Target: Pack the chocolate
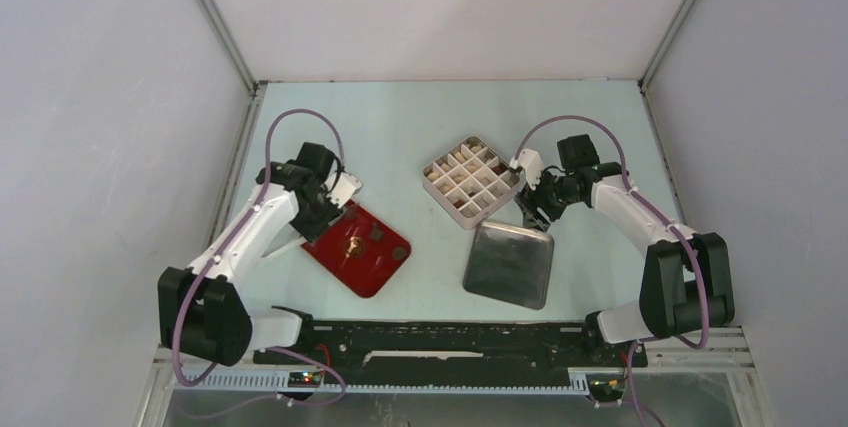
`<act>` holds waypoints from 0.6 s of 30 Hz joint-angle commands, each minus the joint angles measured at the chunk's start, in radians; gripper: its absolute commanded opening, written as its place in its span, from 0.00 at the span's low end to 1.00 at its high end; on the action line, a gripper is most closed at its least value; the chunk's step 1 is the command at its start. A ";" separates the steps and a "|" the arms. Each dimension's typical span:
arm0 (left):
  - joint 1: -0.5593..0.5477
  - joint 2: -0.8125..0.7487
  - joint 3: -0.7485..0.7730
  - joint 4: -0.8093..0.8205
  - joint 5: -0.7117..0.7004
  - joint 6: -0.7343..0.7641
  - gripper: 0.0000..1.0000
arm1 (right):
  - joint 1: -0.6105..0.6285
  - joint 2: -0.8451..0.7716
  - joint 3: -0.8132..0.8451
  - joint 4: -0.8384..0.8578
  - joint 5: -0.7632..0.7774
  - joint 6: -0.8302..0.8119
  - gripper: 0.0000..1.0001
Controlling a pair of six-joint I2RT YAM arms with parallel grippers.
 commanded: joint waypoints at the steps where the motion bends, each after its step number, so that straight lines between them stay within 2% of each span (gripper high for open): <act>1: 0.013 0.019 -0.033 0.042 0.020 0.031 0.44 | -0.003 -0.004 0.024 0.004 0.007 -0.007 0.66; 7: 0.017 0.023 -0.042 0.045 0.021 0.047 0.41 | -0.003 0.001 0.024 0.004 0.009 -0.009 0.66; 9: 0.018 0.022 -0.042 0.045 0.024 0.053 0.35 | -0.002 0.002 0.024 0.004 0.009 -0.009 0.66; 12: 0.020 0.027 -0.032 0.035 0.031 0.059 0.17 | -0.002 0.002 0.024 0.004 0.010 -0.009 0.66; 18: 0.019 -0.001 0.061 -0.078 0.115 0.062 0.12 | -0.004 -0.001 0.024 0.005 0.010 -0.007 0.66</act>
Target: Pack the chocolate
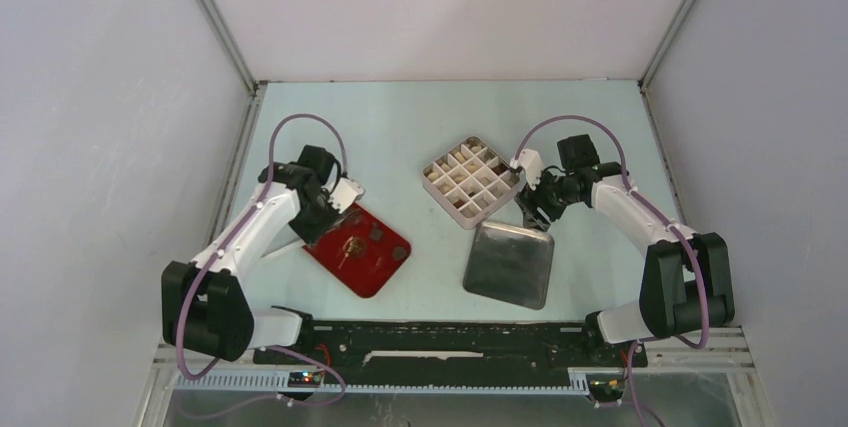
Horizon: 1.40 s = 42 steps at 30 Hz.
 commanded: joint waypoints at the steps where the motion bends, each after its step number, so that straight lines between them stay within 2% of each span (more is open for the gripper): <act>1: 0.004 -0.039 0.118 -0.106 0.098 0.020 0.12 | -0.003 -0.001 0.024 0.005 0.009 -0.007 0.66; 5: -0.016 -0.062 0.192 -0.150 0.207 0.022 0.10 | -0.001 -0.004 0.024 0.007 0.010 -0.006 0.66; 9: -0.082 -0.051 0.209 -0.143 0.266 0.014 0.10 | -0.005 -0.008 0.024 0.010 0.017 -0.003 0.66; 17: -0.305 0.032 0.255 -0.032 0.293 -0.037 0.11 | -0.033 -0.021 0.024 0.023 0.011 0.019 0.66; 23: -0.407 0.164 0.366 -0.018 0.274 -0.036 0.12 | -0.055 -0.029 0.024 0.021 0.003 0.023 0.66; 35: -0.463 0.376 0.613 -0.030 0.279 -0.041 0.14 | -0.074 -0.032 0.024 0.017 -0.010 0.019 0.66; 42: -0.490 0.450 0.651 -0.066 0.263 -0.027 0.15 | -0.082 -0.038 0.024 0.015 -0.015 0.017 0.66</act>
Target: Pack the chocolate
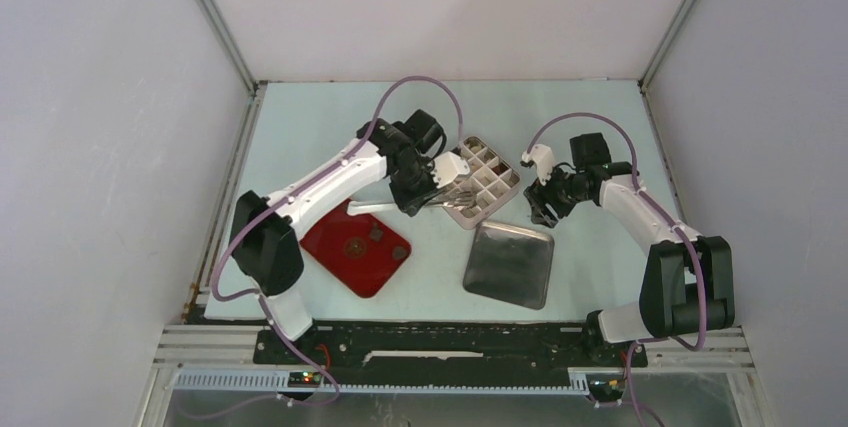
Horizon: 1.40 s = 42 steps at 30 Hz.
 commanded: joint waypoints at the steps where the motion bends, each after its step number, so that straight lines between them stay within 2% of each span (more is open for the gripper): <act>1: -0.015 0.021 0.048 -0.028 -0.004 0.001 0.15 | -0.012 -0.027 0.024 0.012 -0.022 0.001 0.67; 4: -0.017 0.019 0.032 -0.026 -0.021 -0.002 0.16 | -0.013 -0.023 0.024 0.010 -0.023 -0.002 0.66; 13: -0.022 0.030 0.039 -0.011 -0.043 -0.012 0.38 | -0.011 -0.019 0.024 0.011 -0.028 -0.004 0.66; 19: -0.029 0.033 0.064 -0.019 -0.043 -0.011 0.41 | -0.012 -0.021 0.024 0.008 -0.028 -0.004 0.66; 25: -0.030 -0.050 0.043 -0.008 -0.075 -0.020 0.37 | -0.011 -0.020 0.024 0.008 -0.029 -0.004 0.66; 30: -0.026 -0.201 -0.086 0.000 -0.192 -0.039 0.39 | -0.011 -0.016 0.024 0.008 -0.030 -0.006 0.66; 35: -0.001 -0.370 -0.318 0.001 -0.274 -0.051 0.40 | -0.007 -0.009 0.024 0.008 -0.032 -0.007 0.66; 42: 0.167 -0.499 -0.540 -0.023 -0.273 -0.052 0.43 | 0.011 0.010 0.024 0.005 -0.020 -0.018 0.66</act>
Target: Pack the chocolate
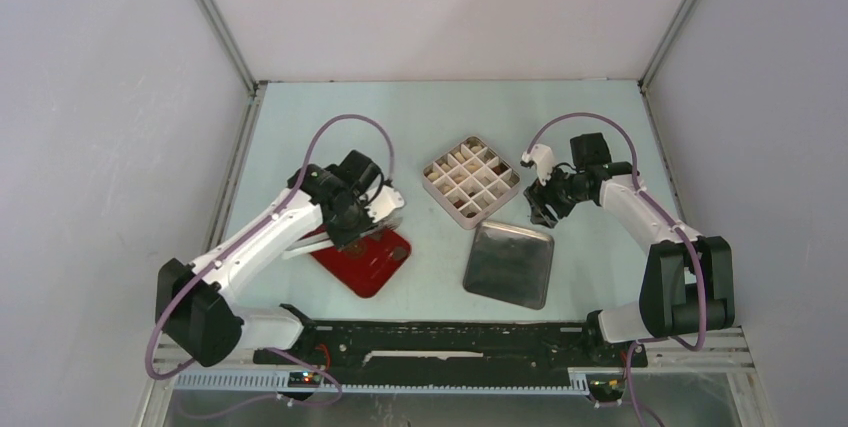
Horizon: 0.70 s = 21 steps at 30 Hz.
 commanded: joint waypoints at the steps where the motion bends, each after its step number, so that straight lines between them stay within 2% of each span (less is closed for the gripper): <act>1: 0.099 -0.073 -0.100 -0.001 -0.012 -0.015 0.44 | 0.016 0.012 0.024 0.008 -0.005 -0.018 0.66; 9: 0.146 -0.080 -0.155 0.013 0.071 -0.050 0.48 | 0.037 0.022 0.024 0.009 0.008 -0.018 0.66; 21: 0.148 -0.025 -0.172 0.032 0.009 -0.057 0.49 | 0.038 0.017 0.024 0.007 0.006 -0.020 0.66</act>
